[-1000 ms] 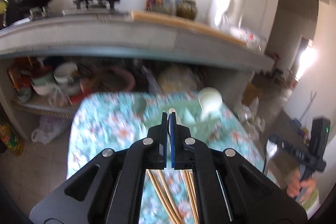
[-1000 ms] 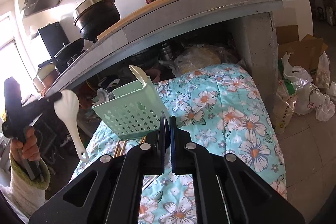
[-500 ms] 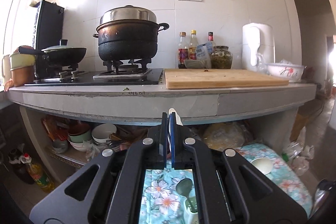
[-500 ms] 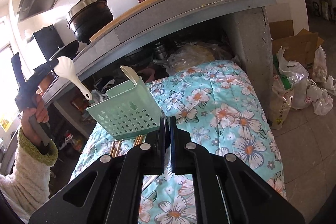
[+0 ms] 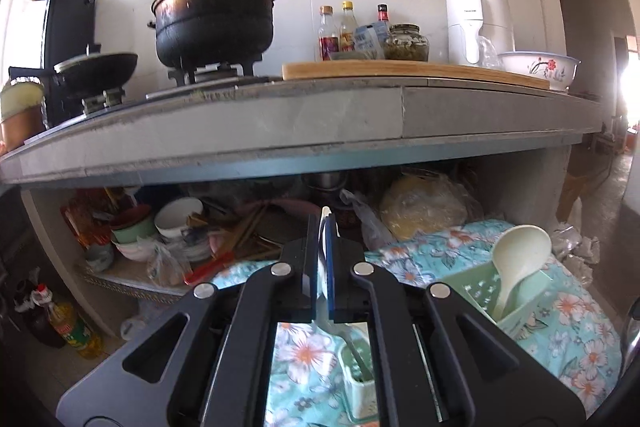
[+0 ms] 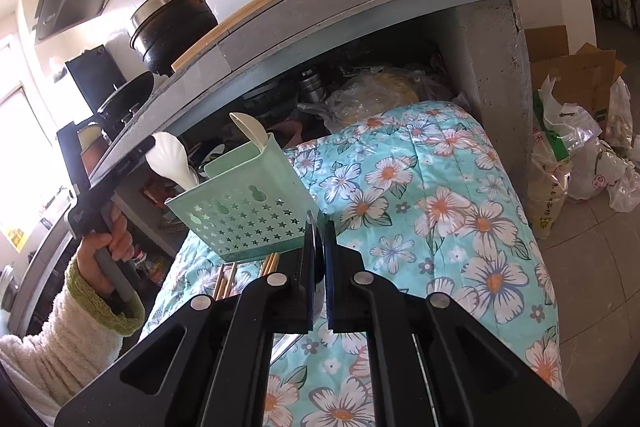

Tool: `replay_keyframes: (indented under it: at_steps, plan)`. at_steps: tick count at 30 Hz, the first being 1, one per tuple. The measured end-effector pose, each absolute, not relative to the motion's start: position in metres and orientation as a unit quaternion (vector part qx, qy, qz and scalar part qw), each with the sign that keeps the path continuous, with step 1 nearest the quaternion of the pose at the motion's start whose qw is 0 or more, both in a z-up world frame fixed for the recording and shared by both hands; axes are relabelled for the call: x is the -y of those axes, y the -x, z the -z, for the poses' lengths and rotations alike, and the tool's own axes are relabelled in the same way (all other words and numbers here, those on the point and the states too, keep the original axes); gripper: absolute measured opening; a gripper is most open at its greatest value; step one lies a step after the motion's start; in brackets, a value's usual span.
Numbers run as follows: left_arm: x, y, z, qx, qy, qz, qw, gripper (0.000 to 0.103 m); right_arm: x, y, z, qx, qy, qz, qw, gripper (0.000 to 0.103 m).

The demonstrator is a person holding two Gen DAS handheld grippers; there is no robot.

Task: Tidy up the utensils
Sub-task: 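Drop the ceramic spoon into the holder with the left tool while the right tool carries the metal spoon, then lower the metal spoon into the mint-green holder and open the right tool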

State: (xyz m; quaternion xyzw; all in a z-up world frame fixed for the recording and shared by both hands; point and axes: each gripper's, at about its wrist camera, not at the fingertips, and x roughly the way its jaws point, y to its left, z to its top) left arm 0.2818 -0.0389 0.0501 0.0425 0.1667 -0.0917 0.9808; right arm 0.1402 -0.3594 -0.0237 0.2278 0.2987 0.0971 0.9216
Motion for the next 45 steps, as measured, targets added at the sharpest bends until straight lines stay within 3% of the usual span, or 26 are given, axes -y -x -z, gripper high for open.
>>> replay_keyframes:
  at_steps: [3, 8, 16, 31, 38, 45]
  plan:
    - [0.032, -0.275, -0.045, -0.182, -0.021, 0.11, 0.977, 0.015, 0.357, -0.139, 0.02, -0.296, -0.224, -0.097, 0.924, 0.004]
    - [0.015, -0.248, -0.048, -0.177, 0.01, 0.117, 0.977, 0.05, 0.356, -0.137, 0.012, -0.291, -0.216, -0.094, 0.927, 0.004]
    - [-0.011, -0.196, -0.049, -0.178, 0.029, 0.12, 0.976, 0.079, 0.349, -0.148, -0.031, -0.246, -0.188, -0.093, 0.946, 0.004]
    - [-0.018, -0.148, 0.021, -0.278, 0.026, 0.137, 0.95, 0.087, 0.322, -0.217, -0.123, -0.124, -0.129, -0.048, 0.983, 0.004]
    - [-0.026, -0.154, 0.039, -0.304, 0.074, 0.146, 0.938, 0.087, 0.289, -0.255, -0.127, -0.096, -0.071, -0.023, 0.993, 0.004]
    - [-0.028, -0.162, 0.05, -0.314, 0.084, 0.157, 0.932, 0.087, 0.249, -0.275, -0.097, -0.103, 0.022, 0.008, 0.994, 0.004]
